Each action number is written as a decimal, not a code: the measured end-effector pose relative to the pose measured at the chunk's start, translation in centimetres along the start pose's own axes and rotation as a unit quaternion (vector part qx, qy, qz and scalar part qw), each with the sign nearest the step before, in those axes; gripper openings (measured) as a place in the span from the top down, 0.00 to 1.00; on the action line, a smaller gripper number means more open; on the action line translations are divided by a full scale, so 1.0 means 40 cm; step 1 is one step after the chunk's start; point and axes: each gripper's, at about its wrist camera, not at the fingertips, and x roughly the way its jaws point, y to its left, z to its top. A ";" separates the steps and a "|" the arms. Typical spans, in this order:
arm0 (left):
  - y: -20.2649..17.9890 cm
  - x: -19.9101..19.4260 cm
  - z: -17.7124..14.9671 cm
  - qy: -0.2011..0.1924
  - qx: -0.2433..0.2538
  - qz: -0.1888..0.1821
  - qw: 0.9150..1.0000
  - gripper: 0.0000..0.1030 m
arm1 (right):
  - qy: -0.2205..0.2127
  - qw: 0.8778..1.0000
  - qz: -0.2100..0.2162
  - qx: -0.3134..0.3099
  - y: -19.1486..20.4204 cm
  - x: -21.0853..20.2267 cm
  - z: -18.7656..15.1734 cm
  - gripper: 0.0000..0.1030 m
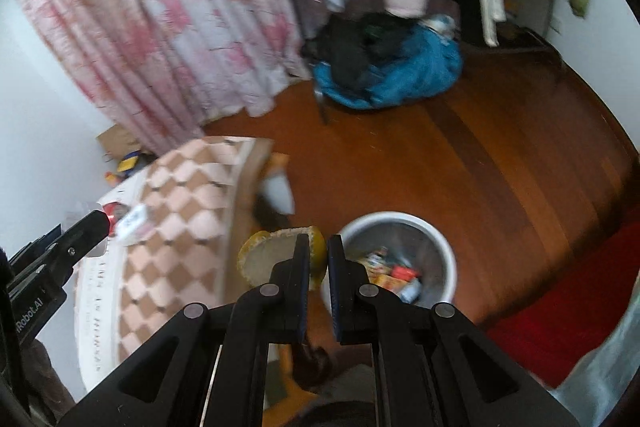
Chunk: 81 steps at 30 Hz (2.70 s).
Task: Collect trash
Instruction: 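Carry the plastic lid and lemon slice over the trash bin, then open both tools to drop the lid and lemon slice into the bin, then move both tools back toward the table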
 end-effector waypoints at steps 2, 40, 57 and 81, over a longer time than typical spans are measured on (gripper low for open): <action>-0.056 0.057 -0.008 0.018 0.012 -0.011 1.000 0.64 | 0.013 1.000 -0.009 0.015 -0.070 0.033 -0.009 0.91; -0.205 0.504 -0.131 0.192 0.026 -0.028 0.981 0.12 | 0.196 0.978 -0.064 0.031 -0.354 0.514 -0.123 0.11; -0.183 0.372 -0.098 0.150 0.032 -0.007 0.988 0.03 | 0.176 0.978 -0.113 0.015 -0.307 0.342 -0.117 0.00; -0.100 -0.056 -0.060 0.027 0.023 -0.009 0.999 0.03 | 0.040 0.996 -0.072 0.021 -0.125 -0.128 -0.113 0.00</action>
